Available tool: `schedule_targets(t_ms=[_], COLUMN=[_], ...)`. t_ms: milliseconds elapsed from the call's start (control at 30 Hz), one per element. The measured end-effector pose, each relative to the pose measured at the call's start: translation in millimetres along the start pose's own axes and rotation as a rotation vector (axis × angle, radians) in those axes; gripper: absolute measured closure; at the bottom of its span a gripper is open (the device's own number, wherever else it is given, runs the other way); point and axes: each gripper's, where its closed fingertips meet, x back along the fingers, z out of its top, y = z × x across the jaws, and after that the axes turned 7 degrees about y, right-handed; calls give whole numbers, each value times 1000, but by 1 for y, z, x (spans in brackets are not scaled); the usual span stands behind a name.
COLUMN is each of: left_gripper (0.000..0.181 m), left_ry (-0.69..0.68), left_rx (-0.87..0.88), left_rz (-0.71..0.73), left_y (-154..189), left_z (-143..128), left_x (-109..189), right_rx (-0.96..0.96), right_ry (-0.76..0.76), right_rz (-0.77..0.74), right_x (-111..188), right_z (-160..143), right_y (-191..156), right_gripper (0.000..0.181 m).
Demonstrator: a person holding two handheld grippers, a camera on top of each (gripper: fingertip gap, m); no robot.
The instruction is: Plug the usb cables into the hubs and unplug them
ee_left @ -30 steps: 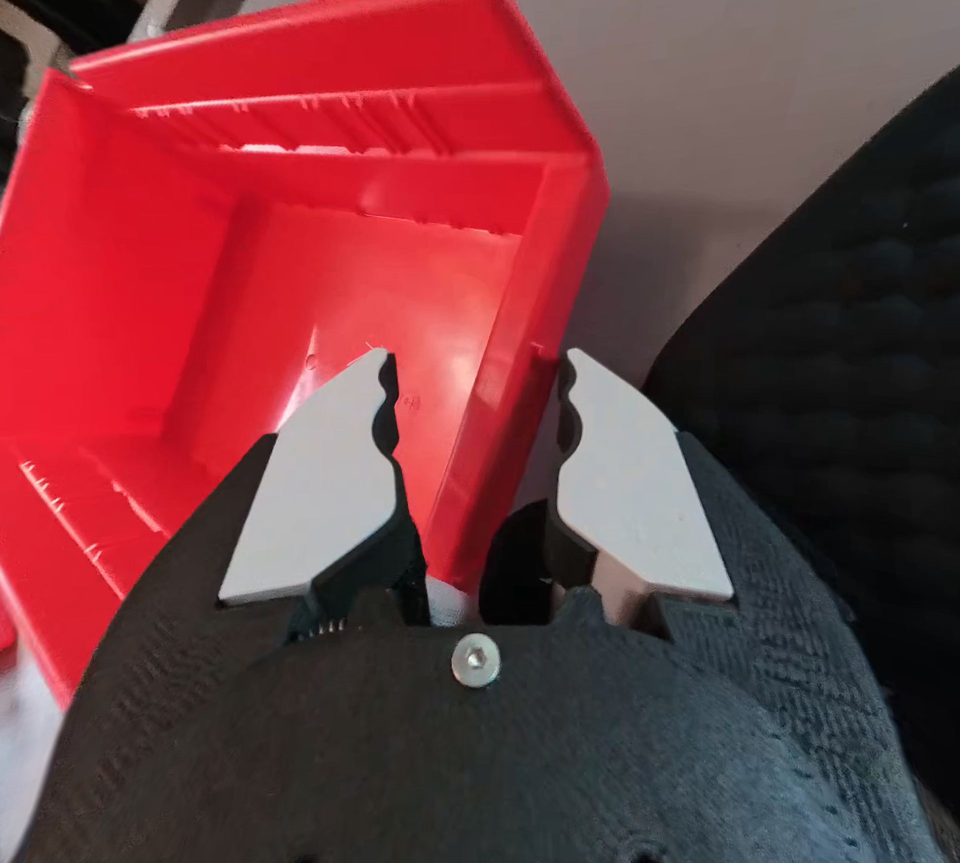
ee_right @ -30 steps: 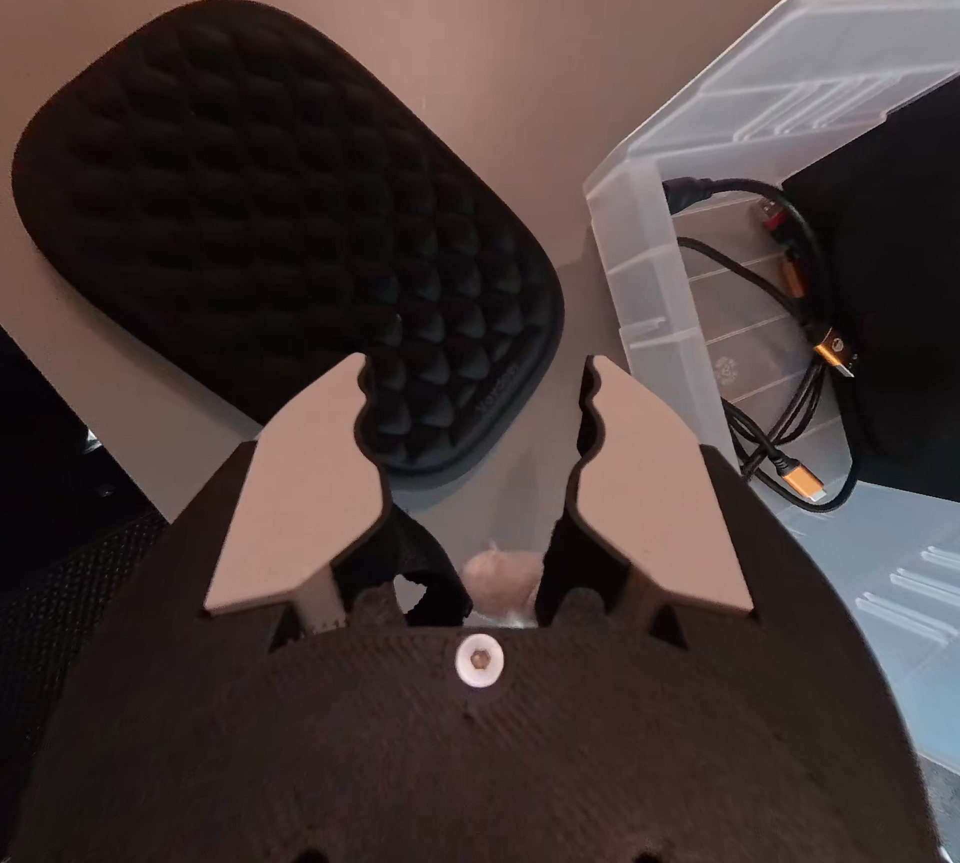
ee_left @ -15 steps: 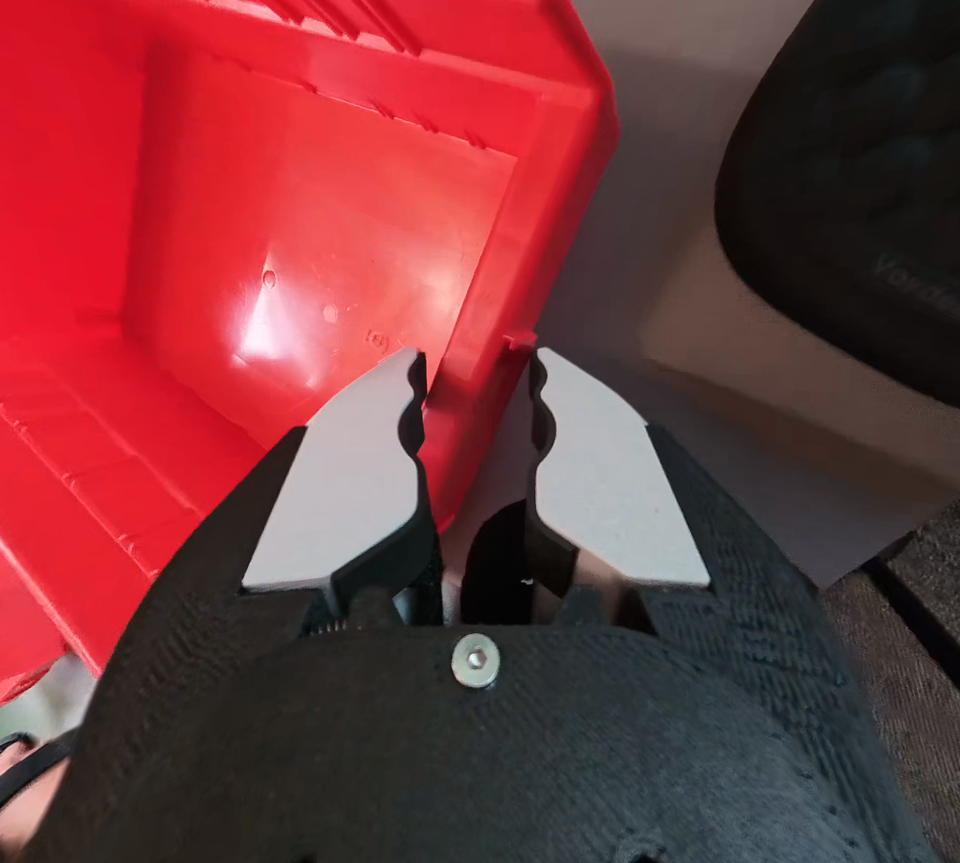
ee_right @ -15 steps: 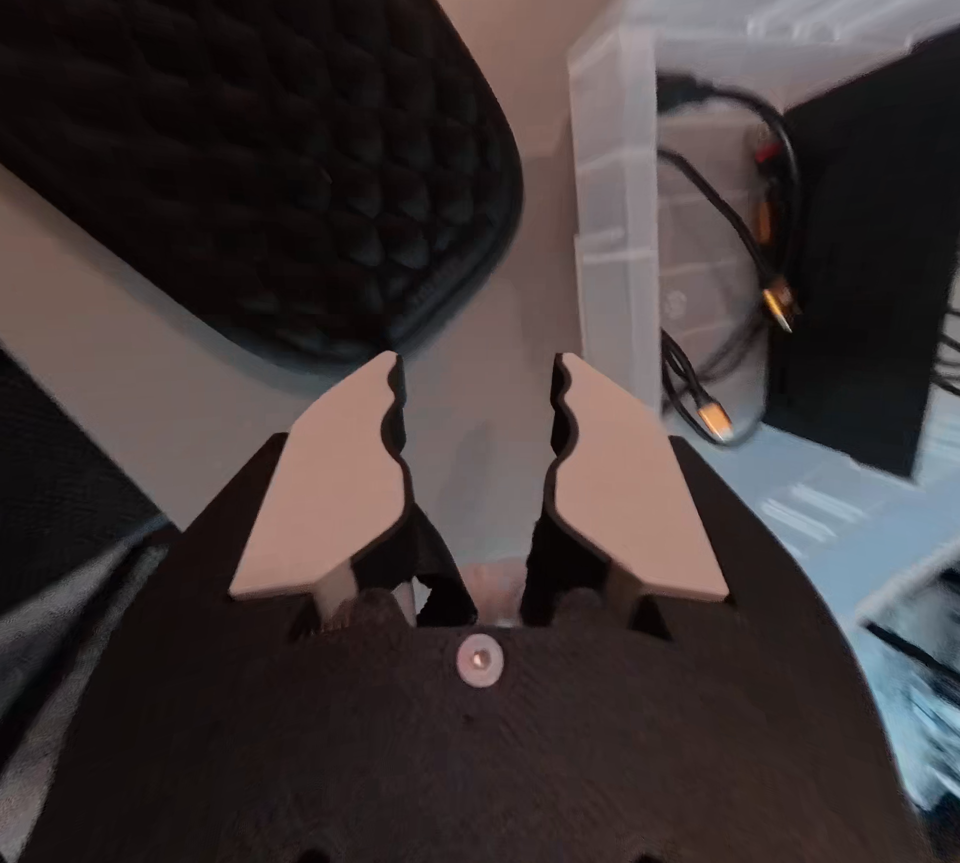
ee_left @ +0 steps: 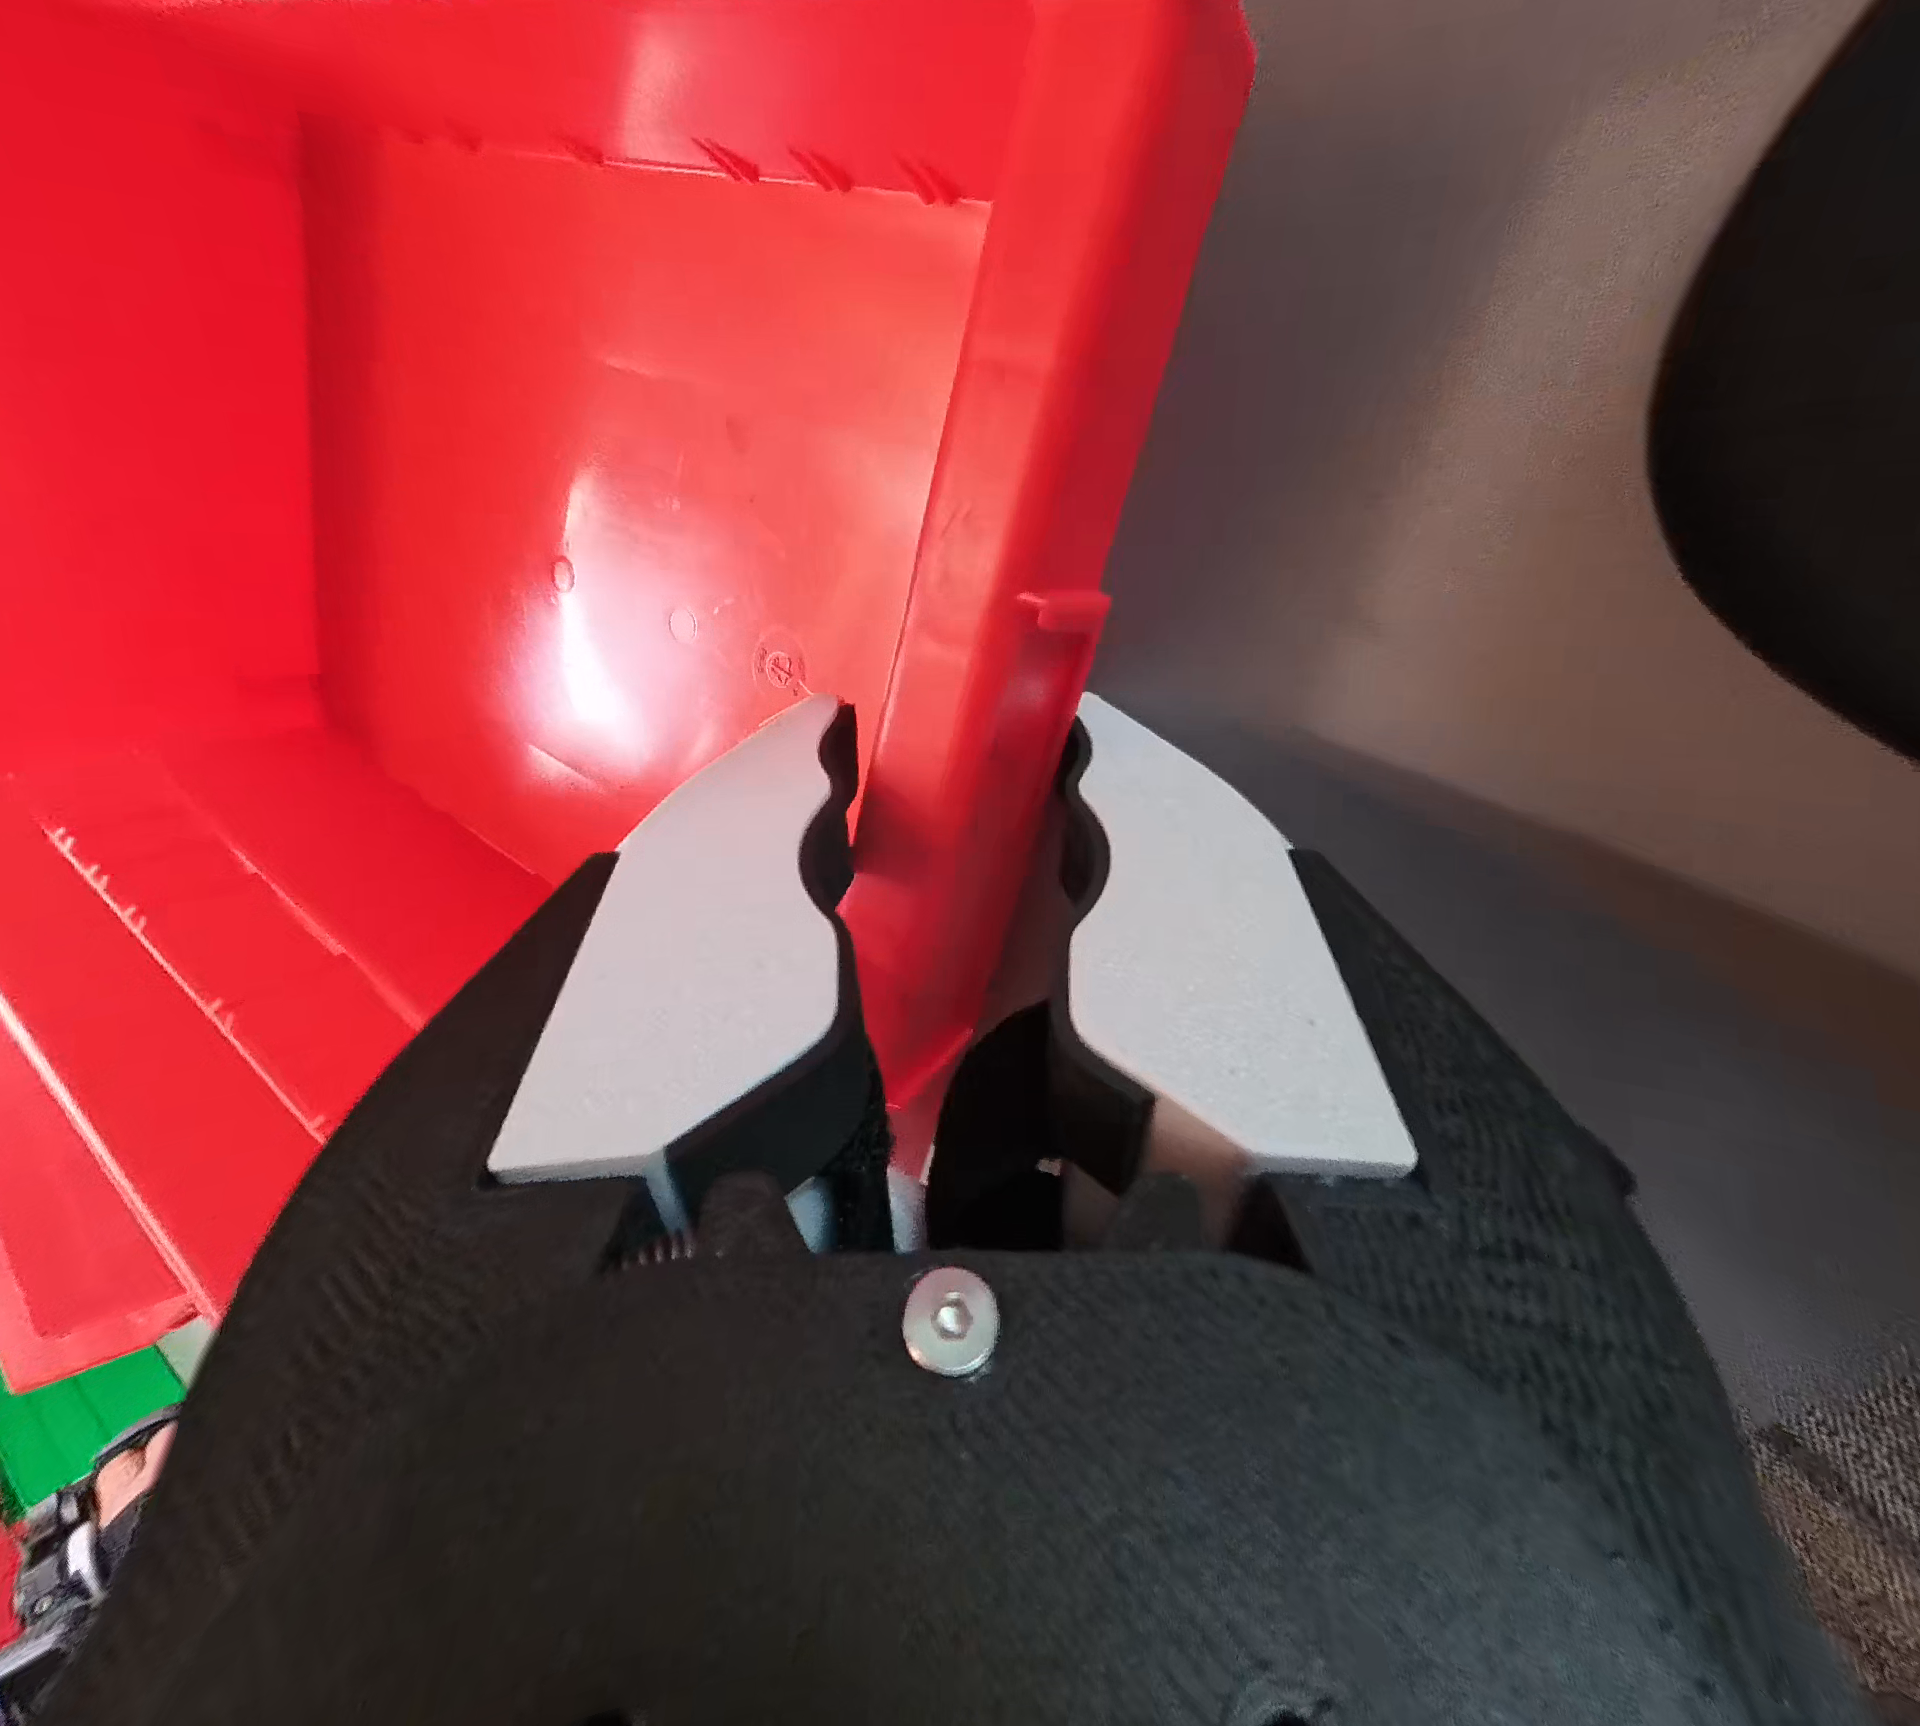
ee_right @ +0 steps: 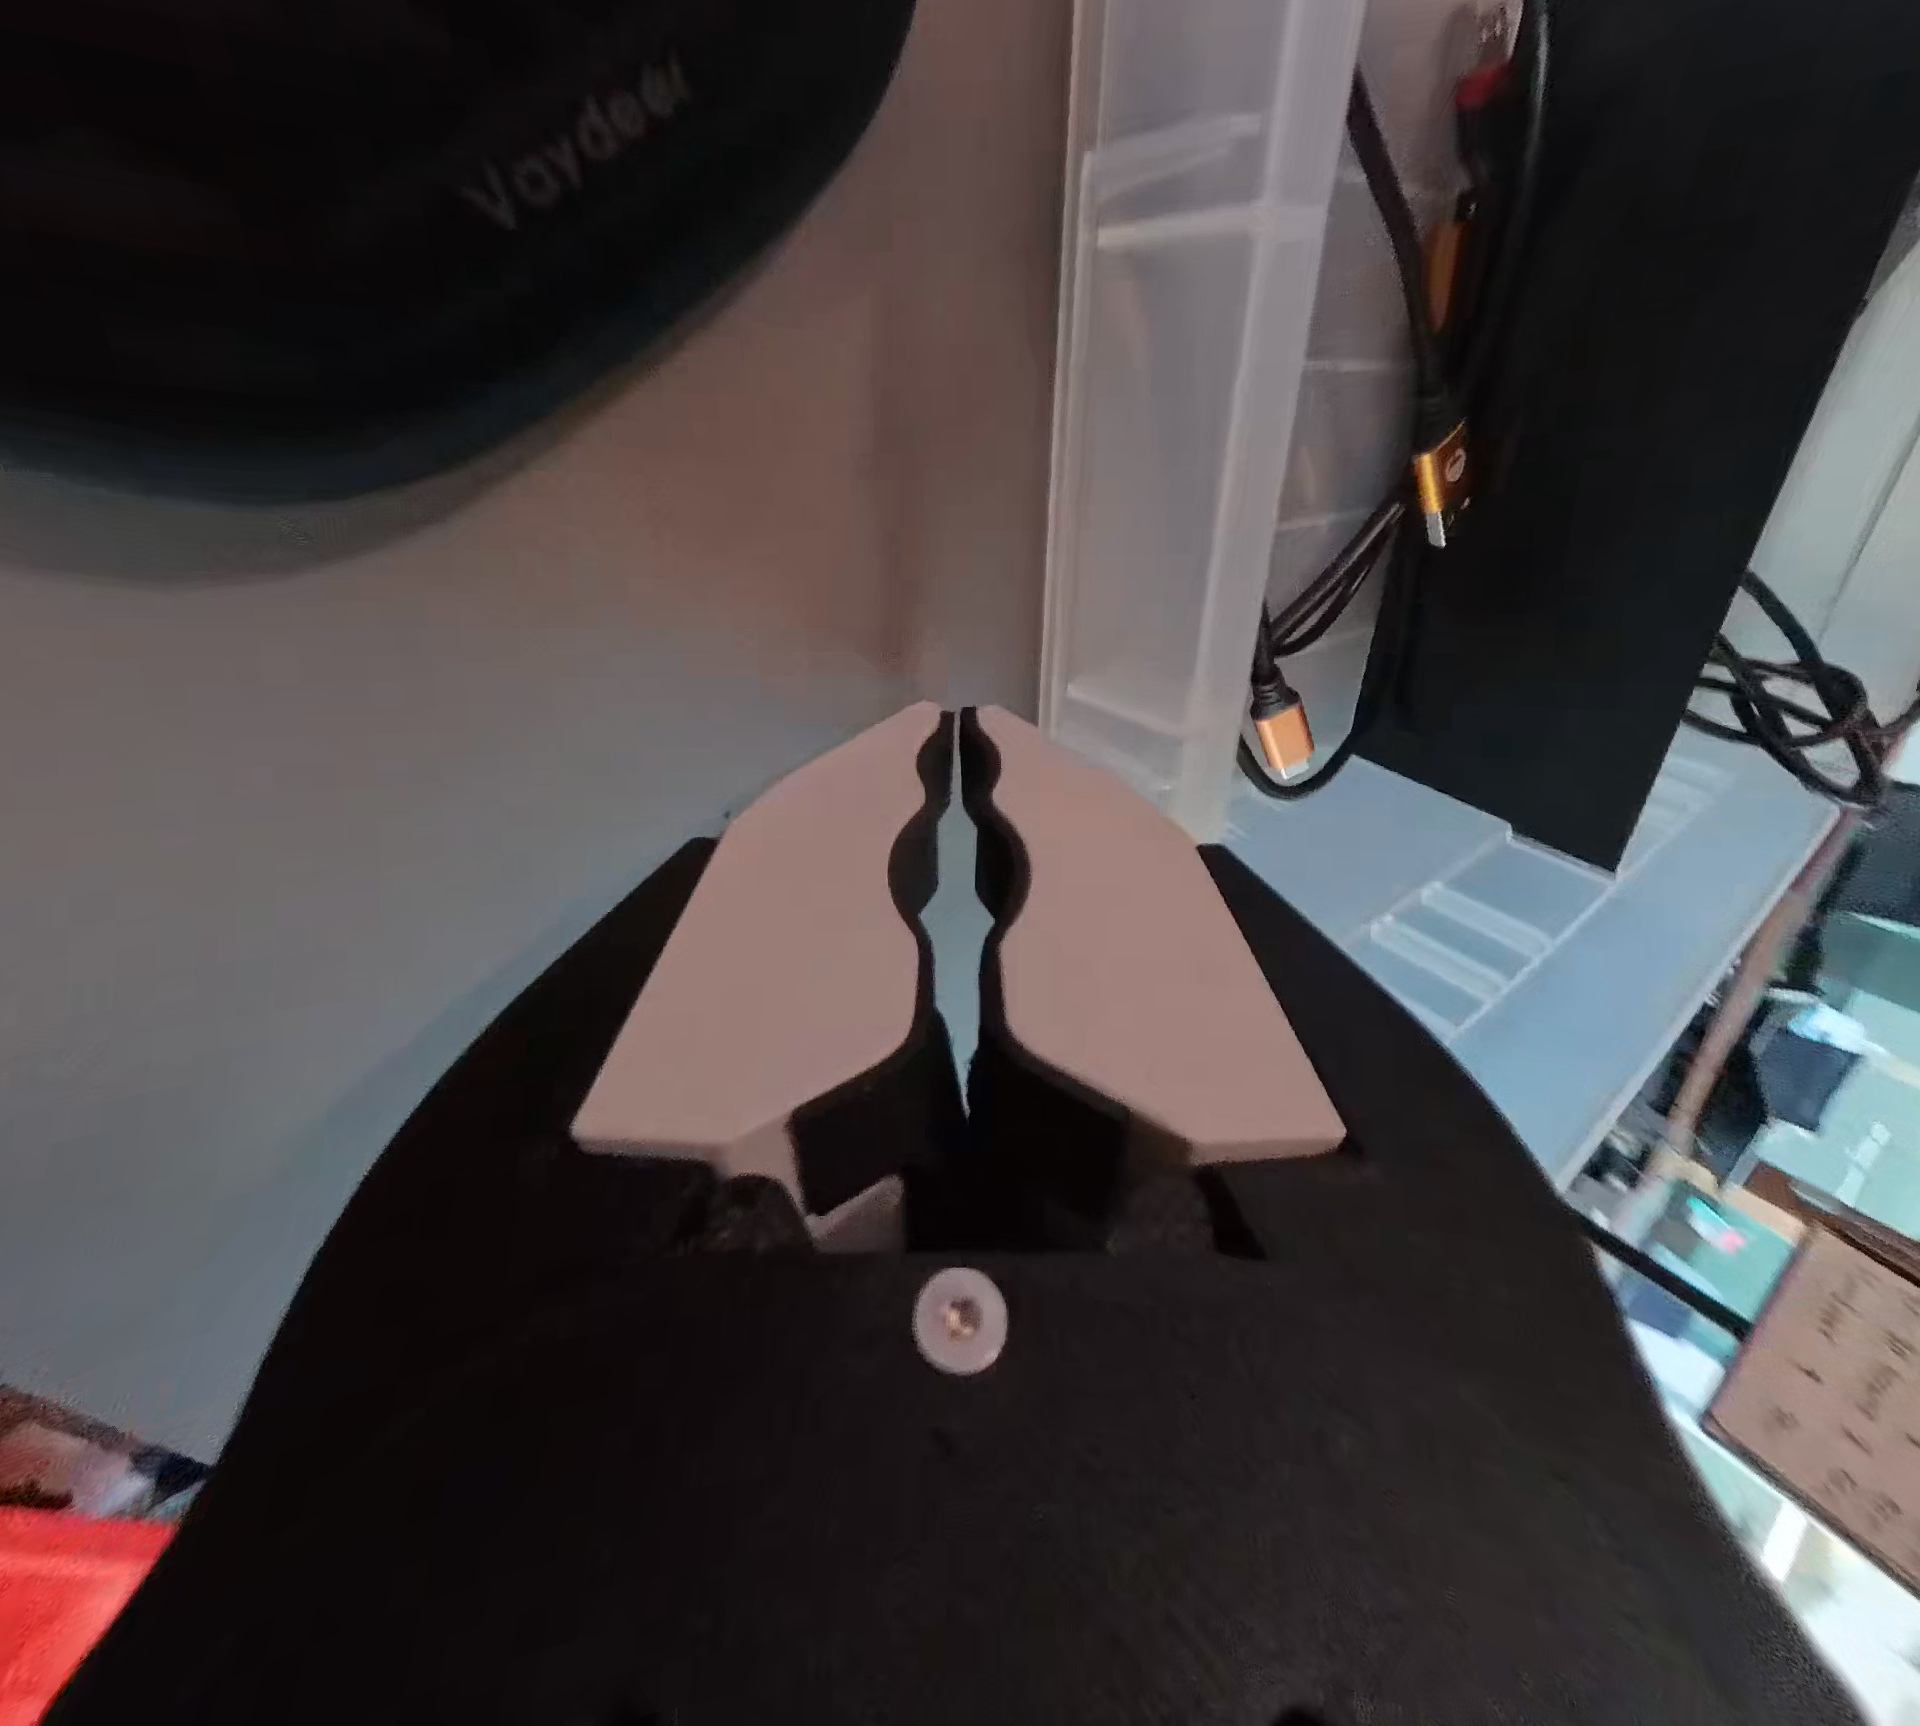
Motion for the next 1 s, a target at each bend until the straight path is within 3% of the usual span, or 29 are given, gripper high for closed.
schedule_targets(t_ms=[367, 533, 767, 1000], left_gripper=[146, 146, 146, 146], left_ry=[-10, -3, 5, 12], left_rx=[1, 1, 1, -1], left_rz=[-15, -22, -17, -5], left_y=[-7, -7, -7, -8], left_z=[5, 5, 5, 5], left_x=[-8, -9, -9, -9], right_rx=[-5, 30, 71, 42], right_ry=[190, 198, 234, 205], right_rz=[-12, -52, -85, -111], right_x=[22, 17, 11, 16], right_z=[24, 32, 48, 36], right_y=[-5, -2, 7, 12], right_gripper=[142, 140, 154, 150])
